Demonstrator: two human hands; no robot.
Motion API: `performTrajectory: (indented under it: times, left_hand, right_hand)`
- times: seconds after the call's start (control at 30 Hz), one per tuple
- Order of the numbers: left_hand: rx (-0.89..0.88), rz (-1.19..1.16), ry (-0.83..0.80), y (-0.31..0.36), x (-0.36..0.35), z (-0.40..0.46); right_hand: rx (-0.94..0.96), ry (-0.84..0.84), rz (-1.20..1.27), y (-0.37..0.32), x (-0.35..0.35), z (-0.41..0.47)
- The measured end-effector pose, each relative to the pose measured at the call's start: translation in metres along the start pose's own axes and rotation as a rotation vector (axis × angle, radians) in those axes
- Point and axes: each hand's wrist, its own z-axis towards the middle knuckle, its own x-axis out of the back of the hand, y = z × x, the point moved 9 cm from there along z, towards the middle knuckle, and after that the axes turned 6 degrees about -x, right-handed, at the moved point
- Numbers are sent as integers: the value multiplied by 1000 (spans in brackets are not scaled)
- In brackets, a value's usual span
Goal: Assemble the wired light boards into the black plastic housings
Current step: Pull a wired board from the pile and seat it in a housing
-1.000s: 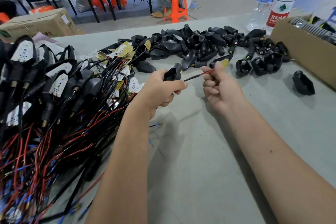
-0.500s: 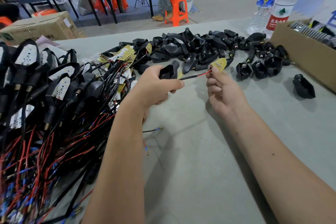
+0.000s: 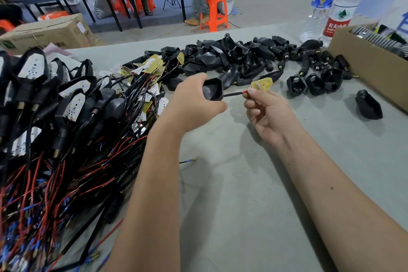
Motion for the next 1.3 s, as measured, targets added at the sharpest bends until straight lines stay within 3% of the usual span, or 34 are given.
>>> performTrajectory:
  times: [0.2,0.37,0.53,0.67,0.87,0.97,1.07,1.2,1.3]
  left_hand:
    - [-78,131,135,15,6,1]
    - [-93,158,170,15,10,0]
    - [-120,175,175,22,3,0]
    - [-149,197,159,32,-12,1]
    - [-183,210,141,33,-32,2]
    - [-172,159,151,32,-41,2]
    - [-152,155,145,27,-43,2]
    - [-26,187,21,2,-32,7]
    - [166,-176,-241,-25,-41,-7]
  right_hand:
    - [43,-21,-157,-3,-2,-5]
    - [33,-41,-69,-5,-3,-3]
    - [77,114,-13,-6,10,0]
    - [121,140,85,-15,16,-1]
    - [122,11,-197,-12,1,-1]
    - [106,-27,-207,-5,-5,0]
    - [87,36,-199,-10,6,2]
    - [60,191,-41,-15,27,5]
    - [106,277,134,-29,44,1]
